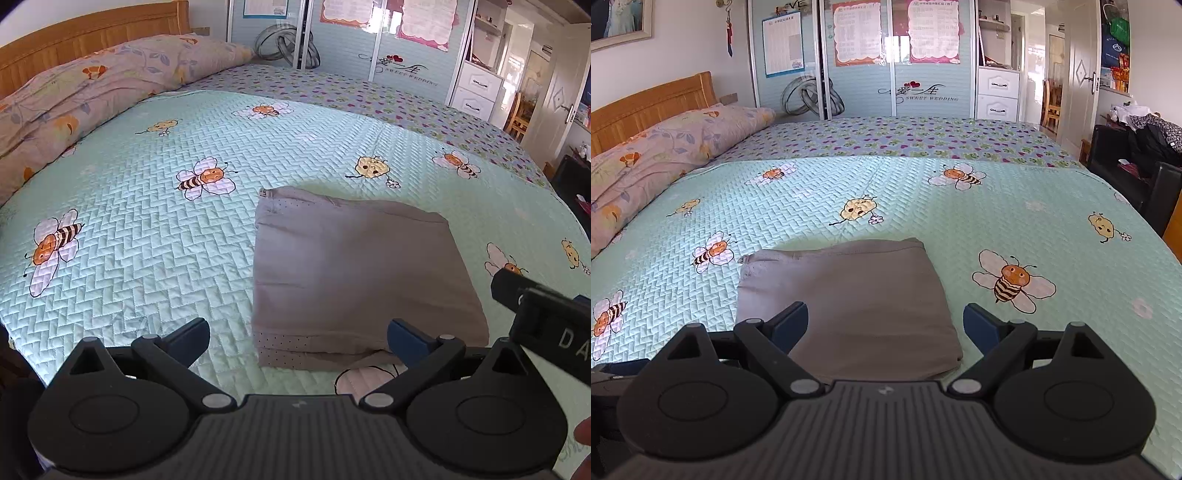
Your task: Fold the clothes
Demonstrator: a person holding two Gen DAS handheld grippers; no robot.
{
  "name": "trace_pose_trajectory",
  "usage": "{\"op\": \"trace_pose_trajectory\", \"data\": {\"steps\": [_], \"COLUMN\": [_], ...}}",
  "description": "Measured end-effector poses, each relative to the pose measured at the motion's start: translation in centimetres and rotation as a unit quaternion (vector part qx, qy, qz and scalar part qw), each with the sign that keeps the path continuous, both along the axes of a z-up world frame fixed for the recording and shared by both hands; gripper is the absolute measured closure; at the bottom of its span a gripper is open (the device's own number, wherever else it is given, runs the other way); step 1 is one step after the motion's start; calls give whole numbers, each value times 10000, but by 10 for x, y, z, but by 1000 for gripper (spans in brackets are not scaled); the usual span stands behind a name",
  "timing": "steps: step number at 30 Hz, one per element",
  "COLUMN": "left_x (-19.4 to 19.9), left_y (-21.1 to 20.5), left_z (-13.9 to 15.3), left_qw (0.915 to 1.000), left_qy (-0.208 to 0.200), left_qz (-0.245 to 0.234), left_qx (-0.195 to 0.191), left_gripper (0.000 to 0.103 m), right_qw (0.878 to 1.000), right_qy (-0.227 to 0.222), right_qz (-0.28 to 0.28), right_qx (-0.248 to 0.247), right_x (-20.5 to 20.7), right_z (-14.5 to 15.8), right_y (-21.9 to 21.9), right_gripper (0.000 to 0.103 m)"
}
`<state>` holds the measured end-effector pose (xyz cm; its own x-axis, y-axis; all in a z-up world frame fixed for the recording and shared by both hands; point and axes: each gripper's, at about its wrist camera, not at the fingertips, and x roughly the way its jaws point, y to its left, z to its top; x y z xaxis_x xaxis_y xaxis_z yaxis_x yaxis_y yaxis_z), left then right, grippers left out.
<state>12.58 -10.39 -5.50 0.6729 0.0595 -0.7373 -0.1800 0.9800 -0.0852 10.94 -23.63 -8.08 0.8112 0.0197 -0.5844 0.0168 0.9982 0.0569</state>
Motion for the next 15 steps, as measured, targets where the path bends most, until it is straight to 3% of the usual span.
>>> {"op": "trace_pose_trajectory", "data": {"steps": [15], "left_x": [-3], "left_y": [-2], "left_z": [2], "left_qw": [10000], "left_qy": [-52], "left_qz": [-62], "left_qx": [24], "left_gripper": [1], "right_qw": [10000], "right_qy": [-20], "right_qz": [32], "right_qx": [47], "right_x": [-6], "right_z": [1], "right_y": [0], "right_gripper": [12]}}
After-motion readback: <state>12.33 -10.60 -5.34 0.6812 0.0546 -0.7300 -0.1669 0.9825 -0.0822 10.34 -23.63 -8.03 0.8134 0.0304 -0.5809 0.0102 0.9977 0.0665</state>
